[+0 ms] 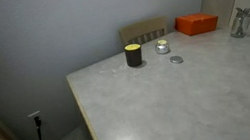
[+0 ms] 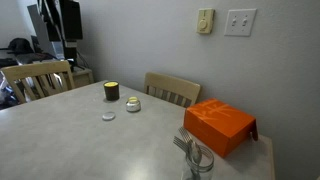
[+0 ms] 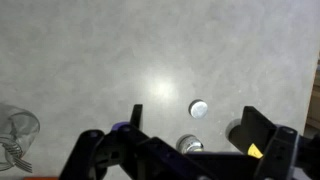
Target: Place the lid on the jar
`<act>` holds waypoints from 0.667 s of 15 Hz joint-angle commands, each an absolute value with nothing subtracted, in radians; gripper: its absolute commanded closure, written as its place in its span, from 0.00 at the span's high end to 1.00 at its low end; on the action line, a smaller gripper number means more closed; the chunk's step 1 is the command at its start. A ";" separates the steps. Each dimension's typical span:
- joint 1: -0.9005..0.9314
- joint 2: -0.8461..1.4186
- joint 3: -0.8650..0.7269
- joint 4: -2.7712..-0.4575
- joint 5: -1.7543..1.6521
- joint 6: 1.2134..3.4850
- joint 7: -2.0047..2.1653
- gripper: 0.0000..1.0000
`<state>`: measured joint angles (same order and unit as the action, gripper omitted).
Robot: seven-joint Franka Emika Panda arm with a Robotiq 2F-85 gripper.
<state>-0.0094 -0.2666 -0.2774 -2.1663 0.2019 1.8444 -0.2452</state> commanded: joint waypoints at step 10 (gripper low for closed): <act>0.049 -0.068 -0.059 -1.974 0.202 1.837 -0.258 1.00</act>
<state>0.0316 -0.1664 -0.1089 -2.0667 0.2027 1.8466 -0.2447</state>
